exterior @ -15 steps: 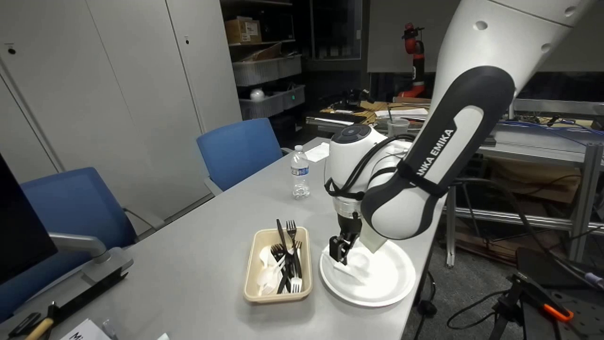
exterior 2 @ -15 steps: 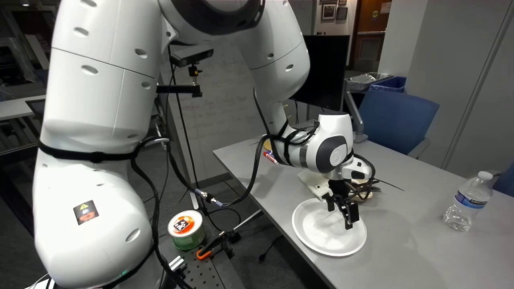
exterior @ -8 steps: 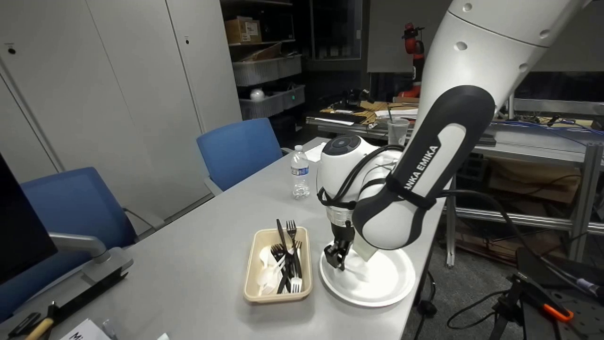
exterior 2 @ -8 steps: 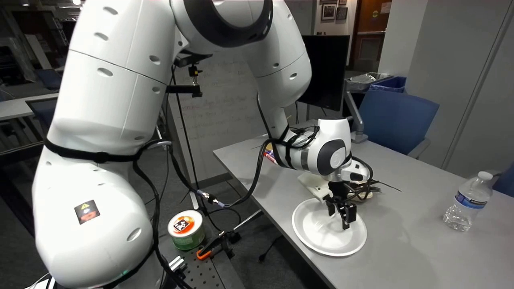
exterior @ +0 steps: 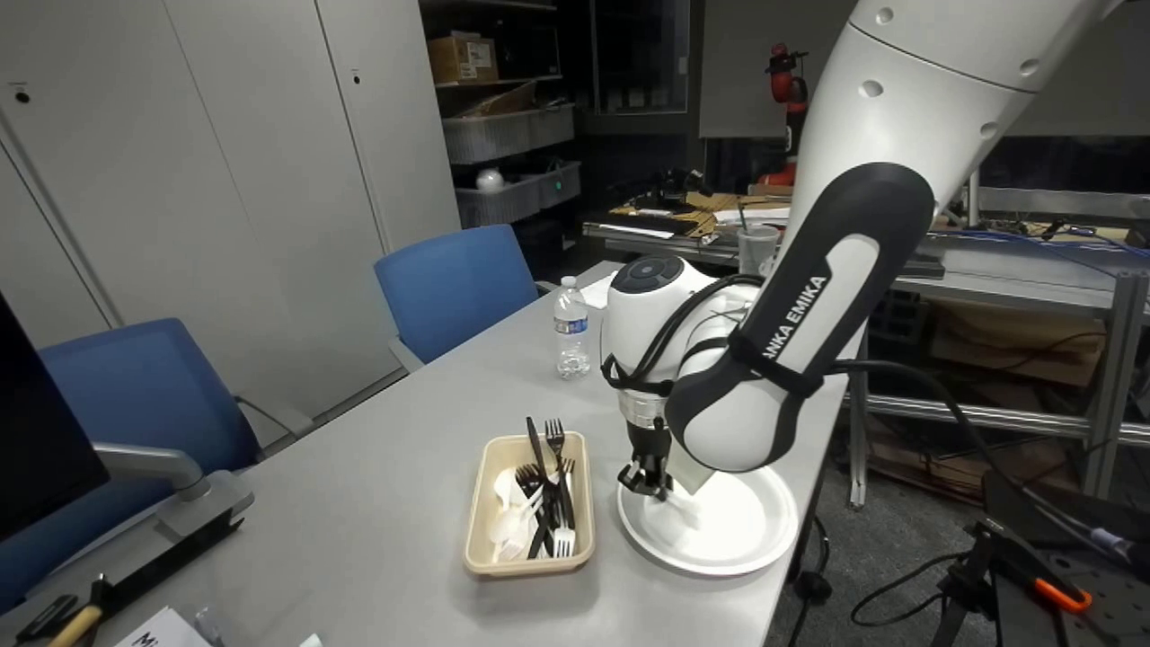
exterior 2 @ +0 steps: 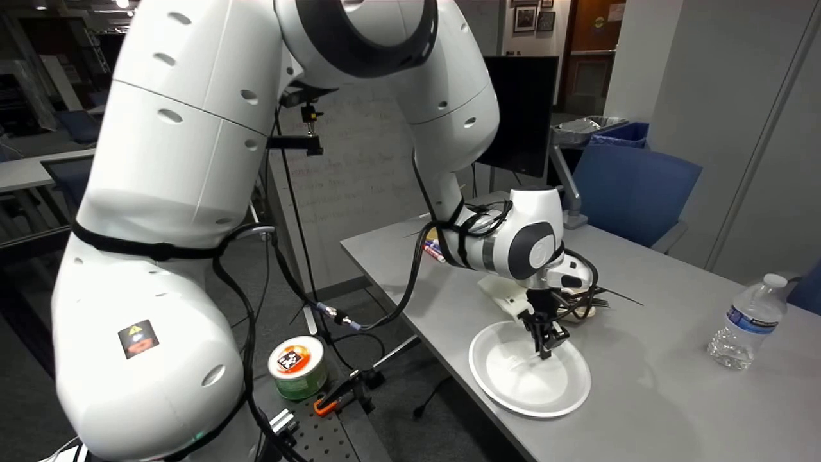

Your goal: Move the forks from the white plate to the brown bowl starting with the black fork

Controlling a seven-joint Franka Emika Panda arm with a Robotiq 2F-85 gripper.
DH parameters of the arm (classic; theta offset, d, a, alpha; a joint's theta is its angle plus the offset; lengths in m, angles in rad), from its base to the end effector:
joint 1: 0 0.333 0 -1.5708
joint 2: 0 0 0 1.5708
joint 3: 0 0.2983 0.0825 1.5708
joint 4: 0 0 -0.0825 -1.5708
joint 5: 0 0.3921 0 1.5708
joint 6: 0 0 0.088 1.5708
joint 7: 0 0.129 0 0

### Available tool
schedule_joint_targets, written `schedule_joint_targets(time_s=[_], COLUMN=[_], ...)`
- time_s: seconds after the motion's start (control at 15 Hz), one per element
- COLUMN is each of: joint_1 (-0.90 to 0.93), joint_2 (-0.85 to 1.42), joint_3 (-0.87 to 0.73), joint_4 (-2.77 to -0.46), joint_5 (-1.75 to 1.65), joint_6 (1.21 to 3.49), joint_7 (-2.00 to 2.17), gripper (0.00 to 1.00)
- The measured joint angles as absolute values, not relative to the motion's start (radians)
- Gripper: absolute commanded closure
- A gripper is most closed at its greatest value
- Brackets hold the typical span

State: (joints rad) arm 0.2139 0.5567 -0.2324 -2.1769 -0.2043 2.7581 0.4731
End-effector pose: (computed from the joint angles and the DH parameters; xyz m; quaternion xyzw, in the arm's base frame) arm 0.5527 -0.0136 0.0960 0.9860 -0.1323 0.0364 0.0944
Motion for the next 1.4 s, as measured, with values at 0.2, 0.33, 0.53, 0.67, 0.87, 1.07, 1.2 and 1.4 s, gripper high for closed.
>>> schedule_joint_targets(time_s=[0.2,0.33,0.53,0.67,0.87,1.07,1.2,1.4], joint_1=[0.213,0.213,0.214,0.218,0.220,0.219,0.219,0.218], joint_2=[0.557,0.555,0.529,0.492,0.424,0.377,0.366,0.370], joint_3=[-0.233,-0.233,-0.233,-0.232,-0.216,-0.183,-0.158,-0.128], joint_4=[-2.177,-2.177,-2.179,-2.181,-2.182,-2.175,-2.158,-2.124], joint_5=[-0.203,-0.203,-0.204,-0.206,-0.205,-0.199,-0.178,-0.121], joint_6=[2.757,2.752,2.716,2.678,2.634,2.620,2.627,2.672], joint_7=[0.473,0.473,0.473,0.473,0.473,0.479,0.492,0.522], gripper=[0.99,0.99,0.99,0.99,0.99,0.99,0.99,0.99])
